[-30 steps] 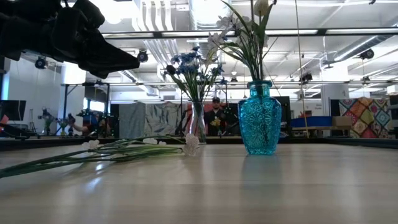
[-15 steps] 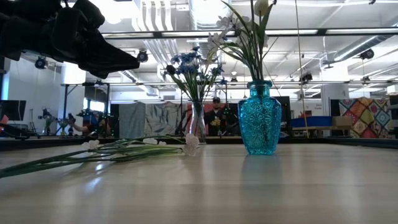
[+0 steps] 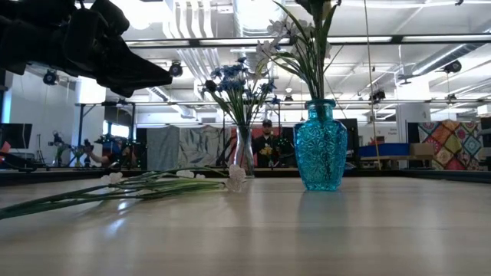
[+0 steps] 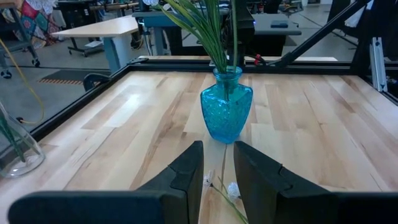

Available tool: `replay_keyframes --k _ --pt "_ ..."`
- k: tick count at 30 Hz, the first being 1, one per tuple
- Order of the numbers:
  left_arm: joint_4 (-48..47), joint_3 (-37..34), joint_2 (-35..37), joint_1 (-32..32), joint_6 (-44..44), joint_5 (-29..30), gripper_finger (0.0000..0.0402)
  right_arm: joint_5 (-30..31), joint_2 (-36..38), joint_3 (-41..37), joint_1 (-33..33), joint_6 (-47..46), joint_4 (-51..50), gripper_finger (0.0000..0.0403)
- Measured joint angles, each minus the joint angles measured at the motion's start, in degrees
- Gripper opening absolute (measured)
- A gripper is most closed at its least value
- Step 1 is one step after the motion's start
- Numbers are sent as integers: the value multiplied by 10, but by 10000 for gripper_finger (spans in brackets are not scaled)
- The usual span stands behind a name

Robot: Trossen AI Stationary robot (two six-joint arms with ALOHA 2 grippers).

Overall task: Sort flowers into vase by color
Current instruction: Put the white tulip into the blue vase, then put black tulip into the transparent vase

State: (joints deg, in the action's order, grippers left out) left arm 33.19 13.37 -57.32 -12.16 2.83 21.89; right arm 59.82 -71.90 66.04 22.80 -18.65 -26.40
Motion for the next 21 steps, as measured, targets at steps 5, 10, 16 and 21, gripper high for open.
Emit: replay_keyframes --k 5,10,16,21 --pt "0 0 0 0 0 0 75 -1 0 0 -12 -19 -51 107" --pt "0 0 0 0 -2 0 75 -40 0 0 -14 -34 -68 135" --pt "0 0 0 0 -2 0 75 -92 0 0 -15 -50 -80 171" --pt "0 0 0 0 1 -8 75 -161 1 25 -13 -48 -115 199"
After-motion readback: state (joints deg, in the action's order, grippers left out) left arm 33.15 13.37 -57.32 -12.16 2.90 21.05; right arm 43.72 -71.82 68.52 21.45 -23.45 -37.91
